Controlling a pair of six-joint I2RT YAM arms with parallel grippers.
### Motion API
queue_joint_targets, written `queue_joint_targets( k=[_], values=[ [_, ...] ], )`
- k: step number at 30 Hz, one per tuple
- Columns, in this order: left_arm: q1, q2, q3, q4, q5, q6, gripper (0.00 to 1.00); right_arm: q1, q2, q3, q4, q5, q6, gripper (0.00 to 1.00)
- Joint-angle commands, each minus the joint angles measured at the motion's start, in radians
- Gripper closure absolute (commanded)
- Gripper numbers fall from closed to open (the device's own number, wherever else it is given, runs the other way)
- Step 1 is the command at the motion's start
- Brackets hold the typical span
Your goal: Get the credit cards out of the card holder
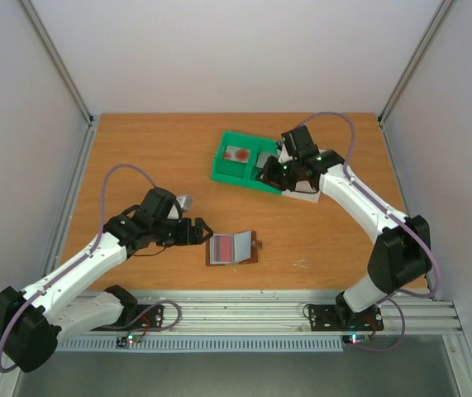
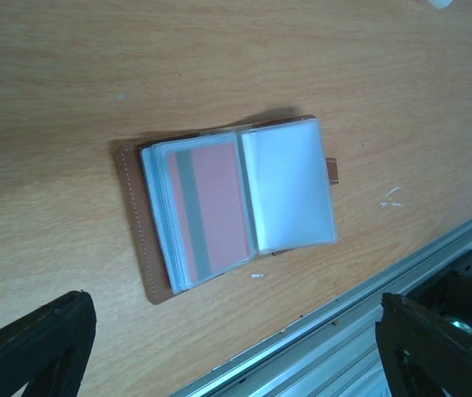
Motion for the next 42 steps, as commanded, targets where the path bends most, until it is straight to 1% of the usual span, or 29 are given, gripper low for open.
queue_joint_targets(
  k=[1, 7, 11, 15, 19, 26, 37, 42],
  values=[
    [0.004, 0.003, -0.038, 0.134, 0.063, -0.058, 0.07, 0.029, -0.105, -0.106, 0.025, 0.002, -0.017, 0.74],
    [0.009, -0.014, -0.086, 0.226, 0.062, -0.102, 0.09, 0.084, -0.205, -0.224, 0.043, 0.014, -0.042, 0.70],
    [0.010, -0.014, -0.133, 0.296, 0.077, -0.150, 0.11, 0.130, -0.238, -0.299, 0.079, 0.005, -0.029, 0.69],
    [0.011, -0.013, -0.172, 0.352, 0.055, -0.192, 0.14, 0.191, -0.246, -0.373, 0.145, 0.004, -0.002, 0.70],
    [0.011, -0.001, -0.204, 0.391, 0.047, -0.211, 0.16, 0.262, -0.214, -0.417, 0.208, 0.005, 0.021, 0.70],
    [0.012, 0.060, -0.242, 0.467, 0.078, -0.240, 0.19, 0.340, -0.113, -0.448, 0.319, 0.009, 0.048, 0.73],
    [0.011, 0.113, -0.278, 0.530, 0.099, -0.260, 0.22, 0.366, 0.049, -0.485, 0.458, -0.022, 0.096, 0.77],
    [0.012, 0.131, -0.284, 0.553, 0.113, -0.266, 0.23, 0.374, 0.087, -0.498, 0.479, -0.013, 0.102, 0.79]
  ],
)
